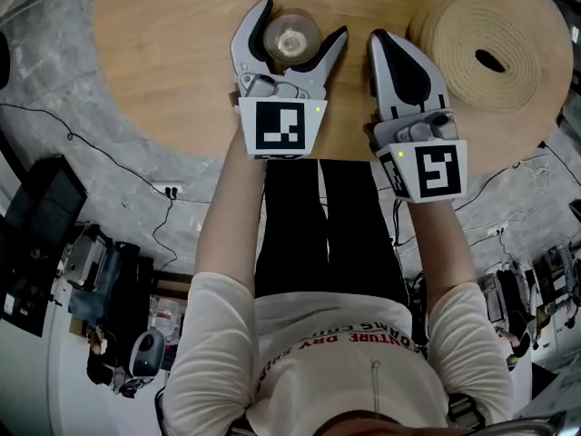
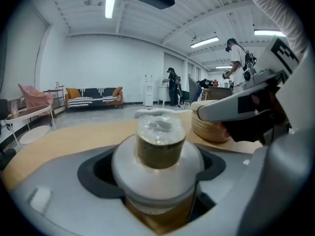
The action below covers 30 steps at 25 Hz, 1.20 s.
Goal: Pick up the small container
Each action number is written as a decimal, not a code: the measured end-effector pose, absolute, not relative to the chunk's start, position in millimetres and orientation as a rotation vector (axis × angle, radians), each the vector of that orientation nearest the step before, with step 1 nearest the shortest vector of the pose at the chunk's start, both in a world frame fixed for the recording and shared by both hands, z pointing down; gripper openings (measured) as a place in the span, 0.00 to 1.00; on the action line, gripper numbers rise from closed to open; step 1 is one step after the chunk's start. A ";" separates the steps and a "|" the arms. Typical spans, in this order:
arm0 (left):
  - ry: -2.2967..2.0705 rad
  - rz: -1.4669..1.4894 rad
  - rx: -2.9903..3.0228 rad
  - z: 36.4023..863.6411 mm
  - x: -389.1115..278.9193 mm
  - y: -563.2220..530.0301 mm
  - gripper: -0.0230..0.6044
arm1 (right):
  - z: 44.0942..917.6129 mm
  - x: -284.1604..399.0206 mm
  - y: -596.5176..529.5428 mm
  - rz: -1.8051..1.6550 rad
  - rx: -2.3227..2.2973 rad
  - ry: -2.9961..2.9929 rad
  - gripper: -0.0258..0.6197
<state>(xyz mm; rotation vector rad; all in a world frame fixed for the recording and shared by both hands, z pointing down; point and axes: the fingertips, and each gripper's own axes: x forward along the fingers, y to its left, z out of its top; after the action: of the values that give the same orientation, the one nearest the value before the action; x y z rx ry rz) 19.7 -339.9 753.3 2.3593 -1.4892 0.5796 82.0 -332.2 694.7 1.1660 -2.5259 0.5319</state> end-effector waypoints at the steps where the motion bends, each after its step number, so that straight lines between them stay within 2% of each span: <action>1: -1.486 0.602 2.371 754.1 20.6 -341.3 0.68 | 694.2 81.9 -333.0 0.533 1.163 -2.529 0.02; 3: -1.479 0.636 2.390 753.7 21.8 -342.8 0.59 | 692.5 82.1 -333.6 0.536 1.157 -2.534 0.02; 17: -1.404 0.701 2.355 754.6 16.0 -321.0 0.58 | 668.7 73.7 -327.6 0.554 1.160 -2.525 0.02; 30: -1.457 0.652 2.432 589.5 -9.7 -318.8 0.58 | 552.3 68.4 -312.3 0.489 1.178 -2.518 0.02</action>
<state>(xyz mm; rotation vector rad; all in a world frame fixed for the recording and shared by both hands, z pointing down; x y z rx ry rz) -9.7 -318.8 589.5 2.4324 -1.4569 0.6525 68.4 -312.3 552.3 1.1781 -2.5182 0.4887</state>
